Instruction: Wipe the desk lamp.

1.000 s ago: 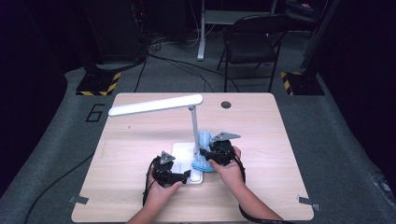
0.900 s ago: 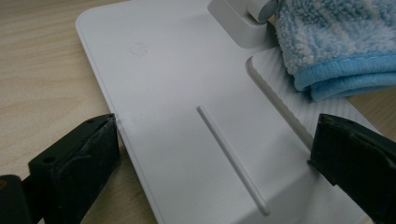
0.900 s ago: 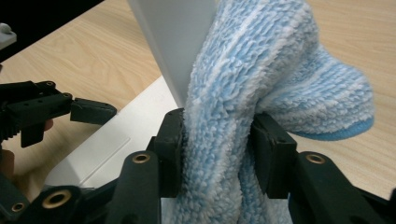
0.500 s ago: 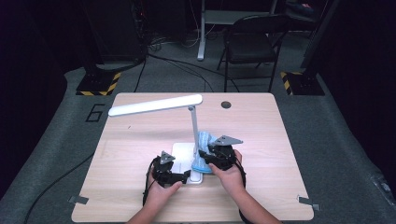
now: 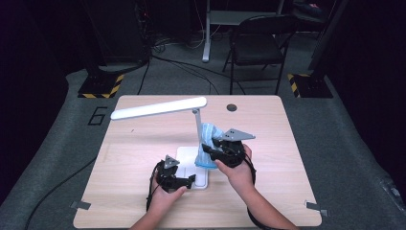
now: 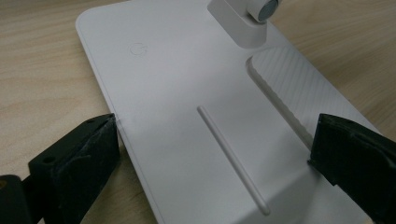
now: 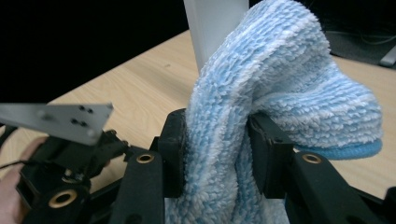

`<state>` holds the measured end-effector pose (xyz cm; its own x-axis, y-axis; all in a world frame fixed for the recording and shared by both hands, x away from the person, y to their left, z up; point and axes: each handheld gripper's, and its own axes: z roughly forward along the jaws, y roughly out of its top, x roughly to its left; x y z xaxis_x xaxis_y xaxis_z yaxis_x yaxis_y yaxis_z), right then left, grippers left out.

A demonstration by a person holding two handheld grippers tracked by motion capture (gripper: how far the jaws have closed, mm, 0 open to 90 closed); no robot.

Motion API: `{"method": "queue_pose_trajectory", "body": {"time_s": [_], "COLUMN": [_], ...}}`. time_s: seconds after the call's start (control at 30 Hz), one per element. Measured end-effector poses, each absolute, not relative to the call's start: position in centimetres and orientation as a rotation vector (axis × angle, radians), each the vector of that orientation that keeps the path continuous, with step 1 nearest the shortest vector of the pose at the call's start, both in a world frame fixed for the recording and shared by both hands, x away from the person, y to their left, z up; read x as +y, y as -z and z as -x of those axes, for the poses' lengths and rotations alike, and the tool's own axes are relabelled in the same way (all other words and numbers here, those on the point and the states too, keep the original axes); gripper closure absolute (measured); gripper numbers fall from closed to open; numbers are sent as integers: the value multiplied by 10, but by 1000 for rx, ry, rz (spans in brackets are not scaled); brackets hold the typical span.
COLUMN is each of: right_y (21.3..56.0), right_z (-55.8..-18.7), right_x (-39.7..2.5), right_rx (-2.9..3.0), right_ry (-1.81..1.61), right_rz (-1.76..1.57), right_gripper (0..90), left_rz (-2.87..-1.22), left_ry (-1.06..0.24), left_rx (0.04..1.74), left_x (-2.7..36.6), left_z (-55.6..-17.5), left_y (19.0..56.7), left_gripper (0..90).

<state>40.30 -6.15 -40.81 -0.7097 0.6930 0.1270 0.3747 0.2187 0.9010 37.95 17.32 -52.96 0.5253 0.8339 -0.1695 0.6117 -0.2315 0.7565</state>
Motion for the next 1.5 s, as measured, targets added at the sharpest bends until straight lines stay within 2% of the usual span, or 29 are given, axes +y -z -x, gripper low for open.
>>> {"method": "queue_pose_trajectory", "body": {"time_s": [0.4,0.6,1.2,1.5], "right_y": [343,316,329,354], "right_z": [-406,-407,-403,-410], "right_x": [-59,-62,-53,-56], "right_rx": [2156,2123,2113,2171], "right_ry": [-1529,-1654,-1511,-1481], "right_rz": [-897,-914,-825,-904], "right_gripper": [605,603,622,623], "left_rz": [-1946,-1941,-1946,-1950], "left_ry": [-355,-358,-356,-358], "left_rx": [1174,1170,1173,1171], "left_x": [172,172,172,173], "left_z": [-379,-379,-379,-379], "left_y": [530,530,530,529], "left_gripper": [11,11,11,11]}}
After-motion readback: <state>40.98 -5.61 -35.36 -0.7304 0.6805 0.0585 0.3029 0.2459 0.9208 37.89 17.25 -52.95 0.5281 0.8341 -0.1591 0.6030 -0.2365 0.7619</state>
